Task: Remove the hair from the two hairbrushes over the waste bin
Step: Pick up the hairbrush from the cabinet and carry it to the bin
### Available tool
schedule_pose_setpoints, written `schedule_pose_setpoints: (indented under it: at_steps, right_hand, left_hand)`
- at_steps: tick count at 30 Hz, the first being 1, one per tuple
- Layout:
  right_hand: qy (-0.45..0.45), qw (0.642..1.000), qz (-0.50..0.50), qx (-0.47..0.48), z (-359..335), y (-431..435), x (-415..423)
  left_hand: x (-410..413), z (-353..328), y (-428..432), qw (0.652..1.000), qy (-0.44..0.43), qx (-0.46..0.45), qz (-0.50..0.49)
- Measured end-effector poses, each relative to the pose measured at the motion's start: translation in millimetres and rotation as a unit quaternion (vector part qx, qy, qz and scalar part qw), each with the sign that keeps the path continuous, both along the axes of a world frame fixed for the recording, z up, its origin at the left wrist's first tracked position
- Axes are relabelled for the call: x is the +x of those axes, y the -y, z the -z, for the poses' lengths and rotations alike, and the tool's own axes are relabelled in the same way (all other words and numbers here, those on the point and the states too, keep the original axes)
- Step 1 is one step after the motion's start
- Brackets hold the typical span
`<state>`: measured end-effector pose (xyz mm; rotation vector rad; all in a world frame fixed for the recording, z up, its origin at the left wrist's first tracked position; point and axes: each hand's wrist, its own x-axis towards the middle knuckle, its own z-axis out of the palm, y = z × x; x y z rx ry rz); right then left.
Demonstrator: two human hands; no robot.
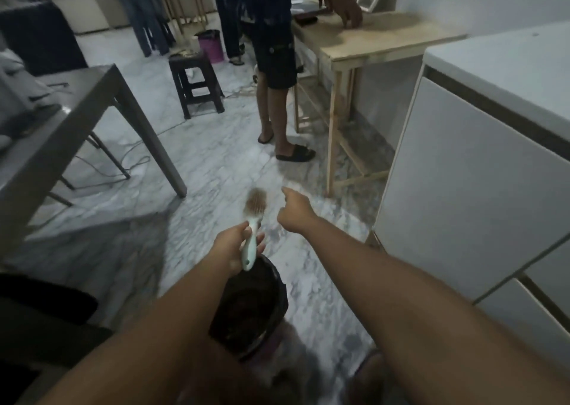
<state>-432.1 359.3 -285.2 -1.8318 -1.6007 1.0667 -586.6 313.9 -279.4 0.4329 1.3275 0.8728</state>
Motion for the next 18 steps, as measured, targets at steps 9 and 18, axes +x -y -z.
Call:
schedule_pose_setpoints:
  at_steps: [9,18]
  right_hand:
    - [-0.028,0.999,-0.041,-0.016,26,3,-18]
    - [-0.012,0.997,-0.058,-0.041,70,-2,-92]
  left_hand:
    - [-18,22,18,0.997,-0.056,-0.025,-0.048]
    - [-81,64,21,0.997,0.016,-0.077,-0.013]
